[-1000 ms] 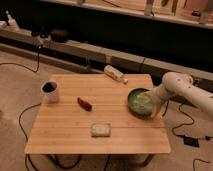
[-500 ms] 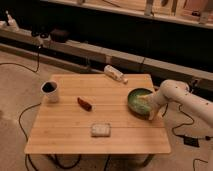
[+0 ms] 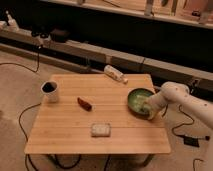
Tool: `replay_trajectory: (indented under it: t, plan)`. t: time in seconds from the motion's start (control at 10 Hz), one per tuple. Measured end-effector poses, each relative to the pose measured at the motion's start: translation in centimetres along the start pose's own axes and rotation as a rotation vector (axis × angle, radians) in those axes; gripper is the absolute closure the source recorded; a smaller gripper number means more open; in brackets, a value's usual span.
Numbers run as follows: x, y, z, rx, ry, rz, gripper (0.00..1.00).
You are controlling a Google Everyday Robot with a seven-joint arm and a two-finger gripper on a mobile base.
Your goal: Pick up the ceramic bowl
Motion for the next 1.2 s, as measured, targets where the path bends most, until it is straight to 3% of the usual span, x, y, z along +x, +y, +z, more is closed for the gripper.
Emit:
replay_trajectory:
  t: [0.3, 0.4, 0.6, 0.8, 1.0, 1.2]
  plan:
    - [-0.5, -0.5, -0.1, 0.023, -0.051, 0.013, 0.95]
    - [-0.2, -0.3, -0.3, 0.026, -0.057, 0.018, 1.00]
    - [1.0, -0.4, -1.0, 0.038, -0.004, -0.010, 1.00]
    - [1.6, -0.9, -3.3, 0.082, 0.077, -0.083, 1.00]
    - [0.4, -0.9, -6.7, 0.130, 0.120, -0.156, 1.00]
    - [-1.4, -0.6, -9.3, 0.170, 0.124, -0.200, 1.00]
